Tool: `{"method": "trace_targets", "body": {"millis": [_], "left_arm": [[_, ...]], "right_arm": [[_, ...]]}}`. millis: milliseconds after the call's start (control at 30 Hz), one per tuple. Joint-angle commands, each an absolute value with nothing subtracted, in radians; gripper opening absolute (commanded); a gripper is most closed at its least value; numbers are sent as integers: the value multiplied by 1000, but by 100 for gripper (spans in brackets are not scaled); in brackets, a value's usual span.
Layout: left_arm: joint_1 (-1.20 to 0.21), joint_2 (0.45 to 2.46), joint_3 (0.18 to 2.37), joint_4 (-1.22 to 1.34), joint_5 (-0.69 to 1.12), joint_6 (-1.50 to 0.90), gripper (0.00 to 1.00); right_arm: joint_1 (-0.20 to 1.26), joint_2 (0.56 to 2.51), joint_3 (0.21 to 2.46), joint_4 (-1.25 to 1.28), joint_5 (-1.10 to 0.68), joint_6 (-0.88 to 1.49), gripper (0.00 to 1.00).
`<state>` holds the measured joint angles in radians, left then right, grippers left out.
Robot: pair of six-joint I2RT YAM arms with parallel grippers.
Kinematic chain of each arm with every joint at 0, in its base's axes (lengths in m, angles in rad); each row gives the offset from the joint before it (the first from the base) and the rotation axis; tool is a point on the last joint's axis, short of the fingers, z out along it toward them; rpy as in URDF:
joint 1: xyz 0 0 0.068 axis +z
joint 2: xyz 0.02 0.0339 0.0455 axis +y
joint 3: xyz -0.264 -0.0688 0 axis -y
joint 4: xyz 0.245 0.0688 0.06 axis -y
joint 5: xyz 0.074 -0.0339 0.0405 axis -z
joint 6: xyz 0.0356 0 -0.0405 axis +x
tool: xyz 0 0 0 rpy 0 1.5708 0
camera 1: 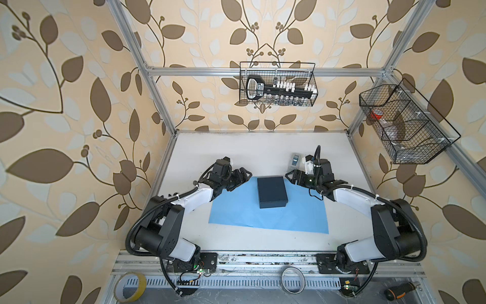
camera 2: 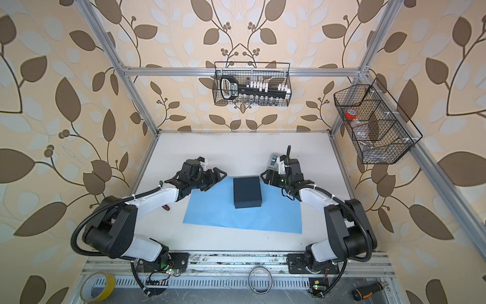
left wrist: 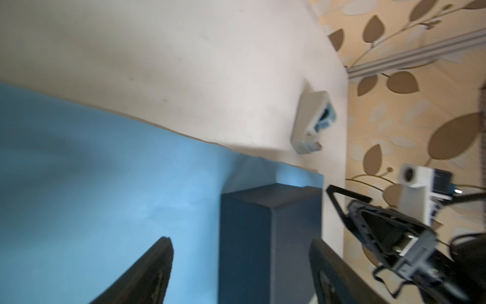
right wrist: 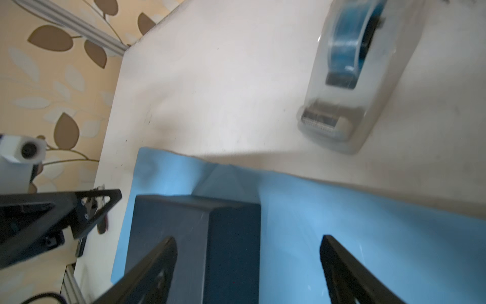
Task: Wrap a gift box in wrapping paper
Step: Move the wrapping paper to the center of the table, then rotate the gift box with the wrapping paper.
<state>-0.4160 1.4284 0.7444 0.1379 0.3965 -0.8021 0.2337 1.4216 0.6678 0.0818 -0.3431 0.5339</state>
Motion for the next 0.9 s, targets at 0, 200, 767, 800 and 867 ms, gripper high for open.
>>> {"method": "trace_targets", "body": {"millis": [0,200,767,800,867], "left_arm": [[-510,1412,780,68,455,-799,88],[-564,1536,896,-54,387,-698,90],[-586,1723,942,-210,514,-420,72],[-582,1718,936,-222,519,-401,71],[-576,1710,926,-244,534,-372,67]], "right_arm": [[215,1384,587,33,-344,536,83],[213,1389,561,44,-355,533,68],[150,1451,500,61,-276,531,58],[150,1454,504,63,-272,532,58],[149,1460,514,61,-263,537,57]]}}
